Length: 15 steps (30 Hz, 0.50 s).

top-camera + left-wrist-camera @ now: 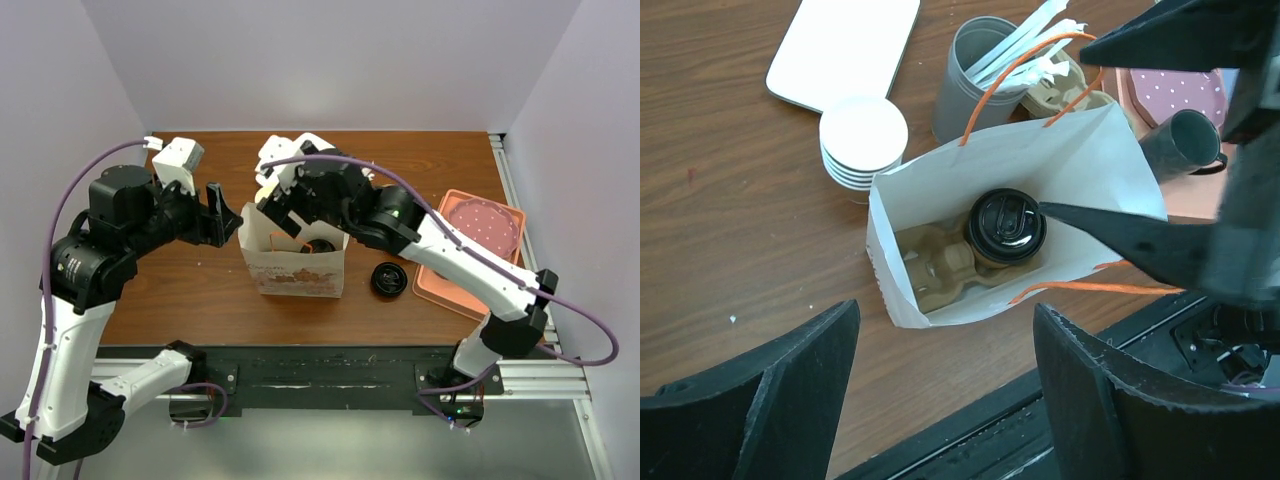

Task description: Pack the takeout coffee

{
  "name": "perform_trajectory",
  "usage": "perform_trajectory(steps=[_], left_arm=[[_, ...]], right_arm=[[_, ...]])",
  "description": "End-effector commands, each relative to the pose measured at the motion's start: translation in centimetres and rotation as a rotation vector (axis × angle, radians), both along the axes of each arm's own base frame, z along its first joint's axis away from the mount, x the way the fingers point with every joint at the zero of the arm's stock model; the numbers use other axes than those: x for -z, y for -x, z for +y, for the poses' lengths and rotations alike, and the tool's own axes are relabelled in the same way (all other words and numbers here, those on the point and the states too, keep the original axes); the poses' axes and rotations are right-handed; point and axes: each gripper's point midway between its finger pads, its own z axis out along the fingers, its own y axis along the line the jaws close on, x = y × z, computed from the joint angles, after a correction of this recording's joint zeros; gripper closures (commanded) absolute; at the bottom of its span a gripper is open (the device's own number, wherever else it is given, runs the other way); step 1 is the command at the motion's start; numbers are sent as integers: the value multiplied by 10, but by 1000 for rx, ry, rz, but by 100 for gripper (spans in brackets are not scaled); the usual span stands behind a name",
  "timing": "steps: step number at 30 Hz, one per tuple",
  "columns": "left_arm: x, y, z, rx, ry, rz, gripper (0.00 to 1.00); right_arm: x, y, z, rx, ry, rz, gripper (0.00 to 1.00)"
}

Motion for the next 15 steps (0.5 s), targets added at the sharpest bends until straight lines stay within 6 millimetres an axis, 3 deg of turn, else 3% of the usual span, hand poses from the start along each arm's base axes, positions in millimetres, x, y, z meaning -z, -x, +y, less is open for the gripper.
perform_trajectory(steps=[1, 2, 7, 8, 10, 11, 13, 15], left_arm=[[-26, -5, -2, 23, 0, -96, 24], [-26, -7, -2, 25, -3, -96, 24], [-35, -9, -4, 28, 11, -120, 24], [-37, -9, -5, 31, 17, -123, 24], [-39, -8, -6, 32, 27, -127, 24], [-39, -8, -6, 33, 29, -124, 24], [-40, -7, -7, 35, 39, -124, 24], [-42, -5, -10, 46, 53, -125, 25]], right_arm=[[-82, -4, 2, 55, -297, -88, 6], [-98, -12, -5, 103, -331, -108, 6], [-104, -64, -34, 326, -353, -117, 11], [-109, -84, -56, 403, -409, -93, 12], [-93, -108, -77, 502, -424, -12, 21], [-85, -128, -103, 592, -471, 38, 26], [-64, -143, -126, 675, -463, 116, 40], [-43, -159, -151, 761, -478, 174, 44]])
